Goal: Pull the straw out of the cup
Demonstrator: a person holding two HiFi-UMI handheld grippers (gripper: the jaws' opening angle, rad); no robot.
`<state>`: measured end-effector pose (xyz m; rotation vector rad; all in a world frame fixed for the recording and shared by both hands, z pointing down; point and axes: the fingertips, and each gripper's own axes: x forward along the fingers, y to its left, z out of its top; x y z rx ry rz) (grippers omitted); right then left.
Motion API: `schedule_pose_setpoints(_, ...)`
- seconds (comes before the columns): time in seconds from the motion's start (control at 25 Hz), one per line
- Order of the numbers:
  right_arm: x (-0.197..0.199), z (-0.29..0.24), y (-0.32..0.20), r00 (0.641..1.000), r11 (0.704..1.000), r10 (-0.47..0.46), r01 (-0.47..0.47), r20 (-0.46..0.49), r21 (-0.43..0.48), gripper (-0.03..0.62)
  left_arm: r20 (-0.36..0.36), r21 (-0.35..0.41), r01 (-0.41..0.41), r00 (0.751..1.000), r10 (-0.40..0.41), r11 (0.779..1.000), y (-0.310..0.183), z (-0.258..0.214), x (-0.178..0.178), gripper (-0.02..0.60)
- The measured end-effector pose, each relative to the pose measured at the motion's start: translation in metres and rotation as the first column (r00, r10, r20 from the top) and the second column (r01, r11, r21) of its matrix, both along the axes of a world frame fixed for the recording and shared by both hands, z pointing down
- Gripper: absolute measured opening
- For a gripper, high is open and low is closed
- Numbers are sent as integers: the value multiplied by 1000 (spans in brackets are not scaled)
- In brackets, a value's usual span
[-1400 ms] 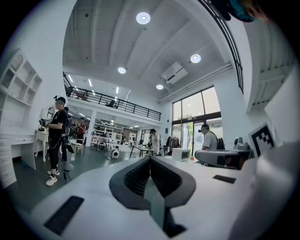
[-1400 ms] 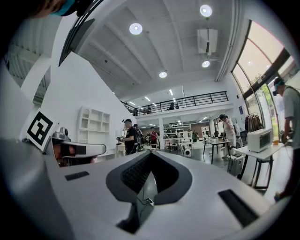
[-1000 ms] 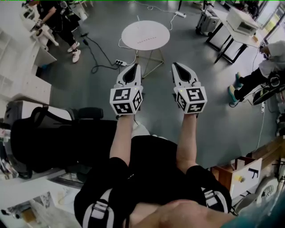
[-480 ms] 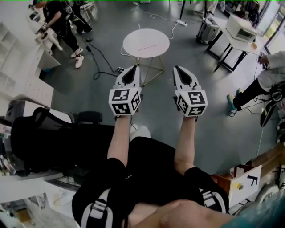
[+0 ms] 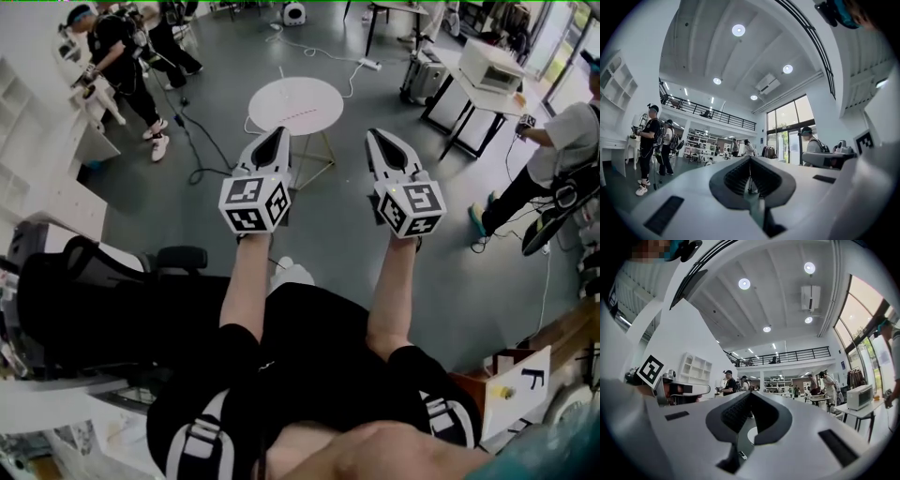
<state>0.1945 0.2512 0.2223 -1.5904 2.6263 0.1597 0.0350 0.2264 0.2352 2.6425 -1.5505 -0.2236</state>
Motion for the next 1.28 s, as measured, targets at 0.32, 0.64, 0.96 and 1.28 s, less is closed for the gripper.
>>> schedule_pose_setpoints(0.32,8,-5,-7,999,1000,12,-12,52,6,17,-39,-8,-28,999,28,1000,-12,5,7,9)
schedule_pose_setpoints(0.64,16,-5,-22,999,999,27,-28,25,17,17,-52,15,-51,997,52,999,-39,3,11,9)
schedule_pose_setpoints(0.96,38,5,-72,988,994,96,-101,119,38,17,-15,32,-65,998,65,997,-88,19,8,9)
schedule_pose_setpoints(1.28,12,43,-193,978,986,139,-151,154,68,17,33,-9,-40,999,41,999,-193,74,-14,9)
